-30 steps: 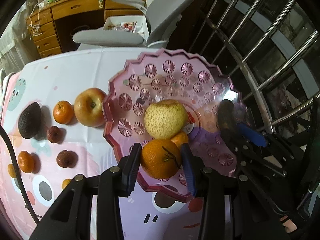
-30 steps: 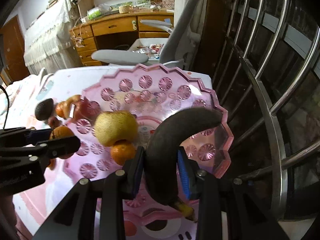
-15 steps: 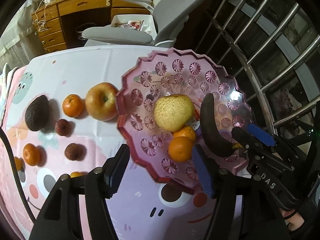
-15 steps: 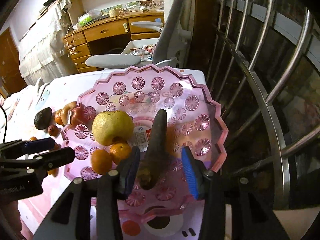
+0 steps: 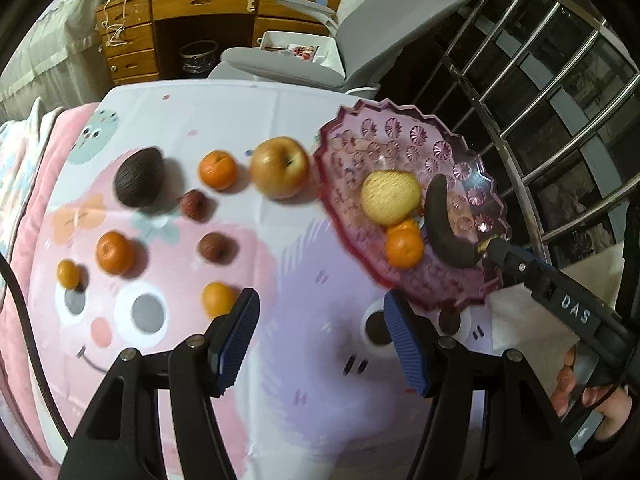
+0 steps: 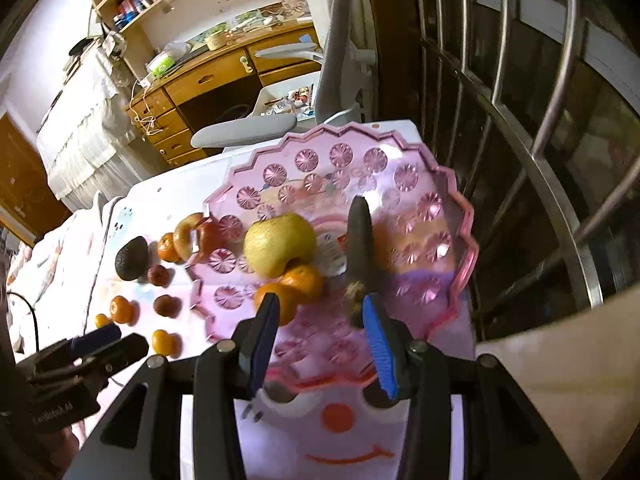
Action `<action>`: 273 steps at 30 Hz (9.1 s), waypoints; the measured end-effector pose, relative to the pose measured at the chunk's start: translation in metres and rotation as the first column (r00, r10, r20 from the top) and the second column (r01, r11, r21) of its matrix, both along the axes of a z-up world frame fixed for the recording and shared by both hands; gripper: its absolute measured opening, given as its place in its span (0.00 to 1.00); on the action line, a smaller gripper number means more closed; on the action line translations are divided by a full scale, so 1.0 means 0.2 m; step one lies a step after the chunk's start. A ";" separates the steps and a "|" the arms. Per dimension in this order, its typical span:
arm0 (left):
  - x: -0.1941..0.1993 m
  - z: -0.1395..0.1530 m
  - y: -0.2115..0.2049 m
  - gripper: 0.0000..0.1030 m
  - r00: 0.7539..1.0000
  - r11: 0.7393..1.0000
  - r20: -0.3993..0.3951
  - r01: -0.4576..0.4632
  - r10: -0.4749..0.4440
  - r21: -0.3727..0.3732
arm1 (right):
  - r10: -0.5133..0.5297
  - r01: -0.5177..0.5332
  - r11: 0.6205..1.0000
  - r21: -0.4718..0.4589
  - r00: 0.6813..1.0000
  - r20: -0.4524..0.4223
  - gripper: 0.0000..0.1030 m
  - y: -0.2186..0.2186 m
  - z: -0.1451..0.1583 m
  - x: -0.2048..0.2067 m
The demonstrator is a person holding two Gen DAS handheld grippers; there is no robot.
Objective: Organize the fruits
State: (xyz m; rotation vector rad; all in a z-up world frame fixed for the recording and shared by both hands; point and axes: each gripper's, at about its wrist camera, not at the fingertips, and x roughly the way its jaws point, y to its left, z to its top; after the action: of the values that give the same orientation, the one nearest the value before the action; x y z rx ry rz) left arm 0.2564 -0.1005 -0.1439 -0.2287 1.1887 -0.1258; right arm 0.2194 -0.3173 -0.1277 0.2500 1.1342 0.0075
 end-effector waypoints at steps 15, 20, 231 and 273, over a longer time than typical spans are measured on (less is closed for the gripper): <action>-0.36 0.08 0.63 0.66 0.998 0.999 -0.028 0.049 -0.048 0.016 | -0.145 0.149 0.987 0.054 0.987 -0.075 0.52 0.48 0.03 -0.27; -0.41 0.07 0.88 0.69 0.997 0.997 -0.035 0.067 -0.067 0.023 | -0.199 0.208 0.973 0.098 0.975 -0.095 0.56 0.66 0.00 -0.32; -0.41 -0.01 1.16 0.81 0.981 0.981 -0.121 0.161 -0.149 0.104 | -0.226 0.232 0.964 0.133 0.972 -0.059 0.51 1.00 -0.03 -0.61; 0.42 -0.56 0.96 0.79 0.950 0.977 -0.255 0.204 -0.182 0.063 | 0.203 -0.179 0.968 -0.175 0.971 0.130 0.56 1.26 -0.56 0.10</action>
State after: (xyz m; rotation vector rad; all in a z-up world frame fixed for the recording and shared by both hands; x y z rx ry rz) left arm 0.3405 0.0920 -0.2569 -0.0490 1.4626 -0.2201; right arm 0.2396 -0.0650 -0.2389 -0.0062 1.0025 0.1027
